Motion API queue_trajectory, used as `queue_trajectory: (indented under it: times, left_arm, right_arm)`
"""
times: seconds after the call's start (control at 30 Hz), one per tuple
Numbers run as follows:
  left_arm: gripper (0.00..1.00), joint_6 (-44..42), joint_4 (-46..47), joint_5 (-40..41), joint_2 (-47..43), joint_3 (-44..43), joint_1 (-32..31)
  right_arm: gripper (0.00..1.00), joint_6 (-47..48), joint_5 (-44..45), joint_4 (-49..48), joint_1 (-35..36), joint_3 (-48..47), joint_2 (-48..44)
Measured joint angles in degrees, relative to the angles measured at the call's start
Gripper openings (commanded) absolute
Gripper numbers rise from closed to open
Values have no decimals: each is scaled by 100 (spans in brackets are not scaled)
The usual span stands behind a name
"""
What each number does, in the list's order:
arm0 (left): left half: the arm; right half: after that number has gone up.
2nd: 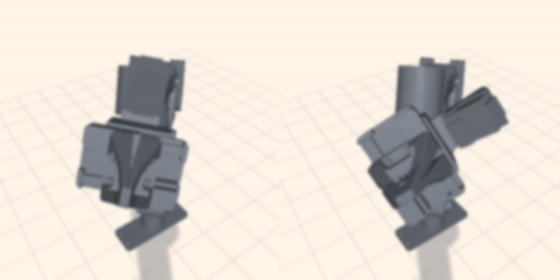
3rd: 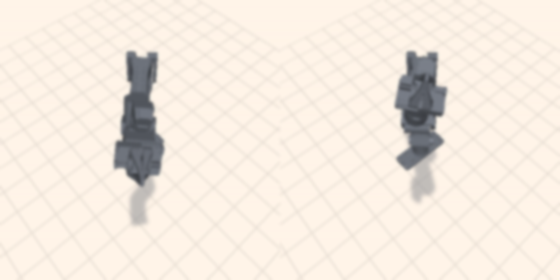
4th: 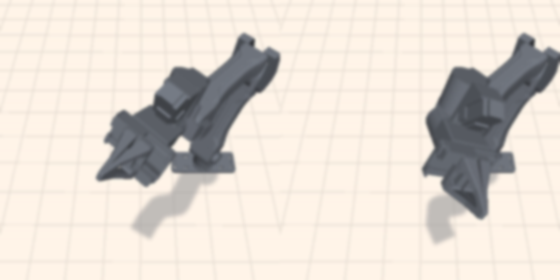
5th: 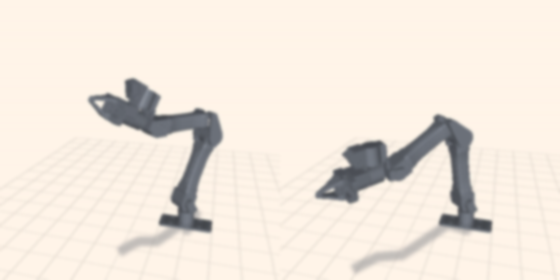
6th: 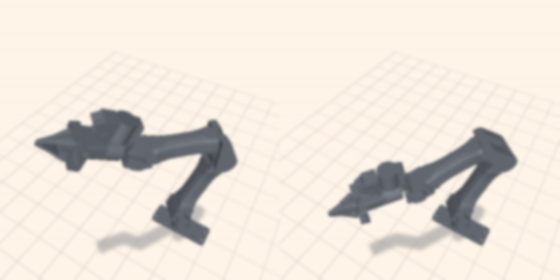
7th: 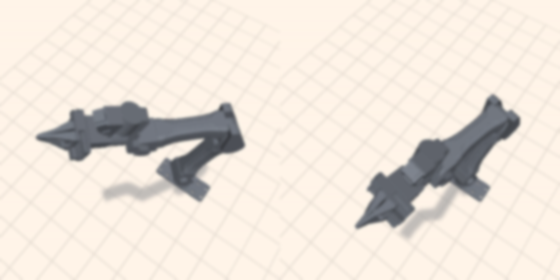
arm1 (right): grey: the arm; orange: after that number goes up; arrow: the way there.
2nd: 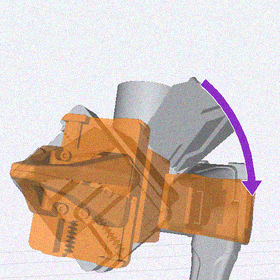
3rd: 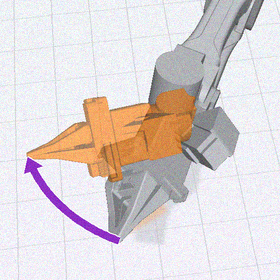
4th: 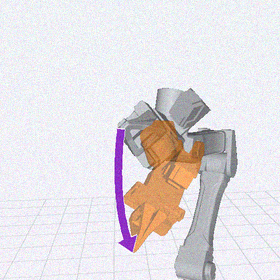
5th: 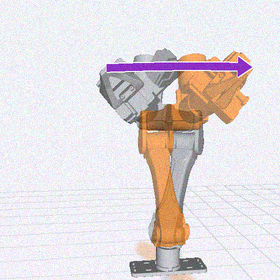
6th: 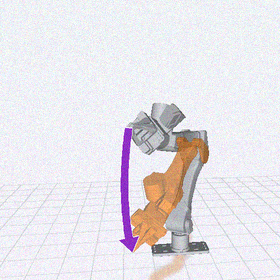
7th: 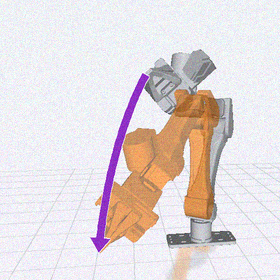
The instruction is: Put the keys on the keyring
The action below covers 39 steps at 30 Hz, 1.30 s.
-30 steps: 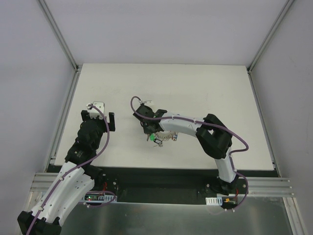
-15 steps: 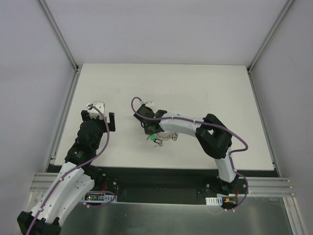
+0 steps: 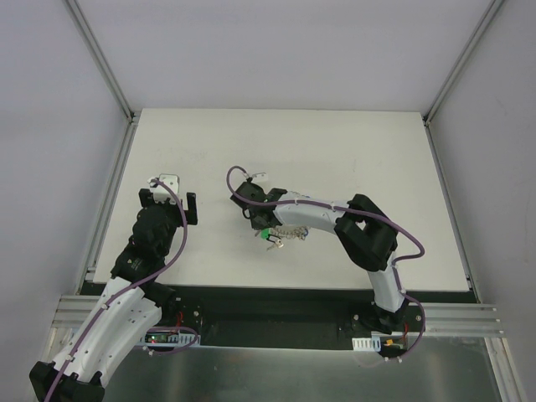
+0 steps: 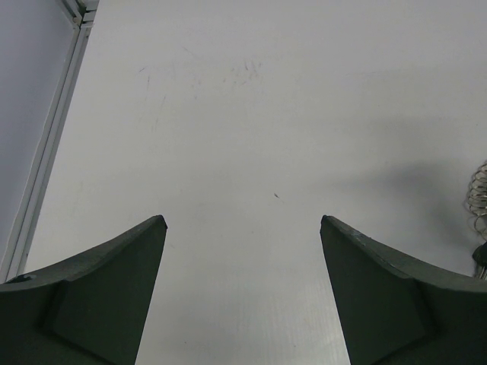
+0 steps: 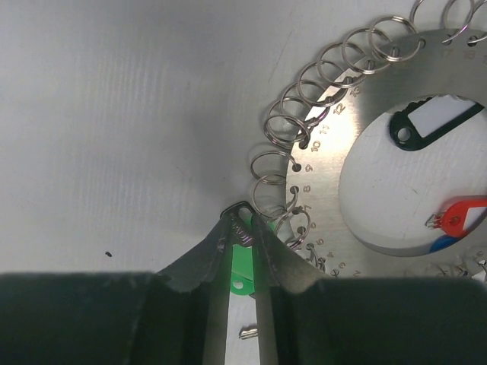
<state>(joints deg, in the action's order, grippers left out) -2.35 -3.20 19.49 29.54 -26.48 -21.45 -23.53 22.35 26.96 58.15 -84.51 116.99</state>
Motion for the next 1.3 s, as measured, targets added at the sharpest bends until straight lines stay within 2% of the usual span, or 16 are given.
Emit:
queue_trajectory:
  times: [0.3, 0.77, 1.3]
  left_arm:
    - [83, 0, 0, 0, 0, 0, -37]
    - [83, 0, 0, 0, 0, 0, -37]
    - [83, 0, 0, -2, 0, 2, -37]
  right_arm:
    - [15, 15, 304, 76, 0, 96, -4]
    - [18, 46, 684, 142, -4, 240, -289]
    - [15, 138, 654, 105, -52, 258, -282]
